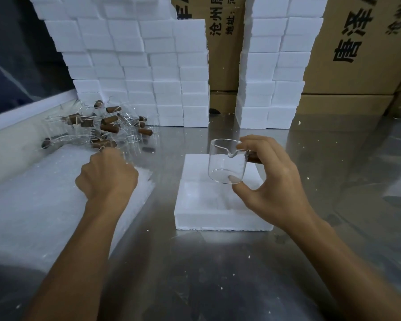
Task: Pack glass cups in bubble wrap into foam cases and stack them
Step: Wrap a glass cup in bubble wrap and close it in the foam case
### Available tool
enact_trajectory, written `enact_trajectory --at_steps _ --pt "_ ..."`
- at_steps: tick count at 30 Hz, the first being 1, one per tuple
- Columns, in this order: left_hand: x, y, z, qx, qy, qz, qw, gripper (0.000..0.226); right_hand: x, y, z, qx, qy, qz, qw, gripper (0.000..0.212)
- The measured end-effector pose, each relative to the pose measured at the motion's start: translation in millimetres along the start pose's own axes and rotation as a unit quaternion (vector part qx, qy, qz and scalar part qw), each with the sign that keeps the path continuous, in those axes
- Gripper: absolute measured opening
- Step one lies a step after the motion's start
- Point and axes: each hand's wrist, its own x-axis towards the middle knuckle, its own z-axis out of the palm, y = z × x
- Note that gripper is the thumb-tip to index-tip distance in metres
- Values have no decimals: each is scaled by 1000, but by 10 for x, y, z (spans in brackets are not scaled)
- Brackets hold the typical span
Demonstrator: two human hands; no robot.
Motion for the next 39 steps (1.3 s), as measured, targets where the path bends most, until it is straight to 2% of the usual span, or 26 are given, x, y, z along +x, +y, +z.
enact_trajectory --at_steps 5,8,10,13,15,18,21,24,27,29,32,36,37,39 --pt "-28 12 -11 -10 17 -2 1000 19 -1 -16 -5 10 11 -2 1000 50" --pt "-84 82 -41 -50 103 62 992 17 8 -10 2 13 9 2 1000 52" --pt "-164 170 -84 -126 177 135 967 17 11 -1 10 12 8 6 1000 53" --pt "-328 319 -173 -256 232 285 894 19 7 -3 9 12 14 11 1000 55" --pt "-447 388 -189 -279 241 378 849 17 9 -3 -8 14 36 5 999 54" --pt "-591 458 -117 -279 194 449 827 9 16 -4 -30 22 91 16 995 53" --pt "-689 495 -17 -284 103 443 844 11 26 -5 -34 31 134 46 989 52" --pt "-715 501 54 -269 41 401 875 26 29 9 -38 49 154 73 984 49" --pt "-717 503 76 -248 -9 378 892 40 24 27 -21 70 154 108 980 45" --pt "-723 494 83 -240 -24 371 897 42 19 37 -4 74 145 133 978 42" --pt "-733 489 80 -247 -11 346 905 26 17 40 -5 83 128 149 977 43" --pt "-674 489 75 -263 -38 284 921 62 46 -33 -34 132 108 202 964 57" --pt "-656 480 76 -274 -42 281 919 57 55 -51 -33 162 102 224 956 59" --pt "-649 470 76 -299 -37 278 912 25 65 -77 -41 250 96 257 929 57"
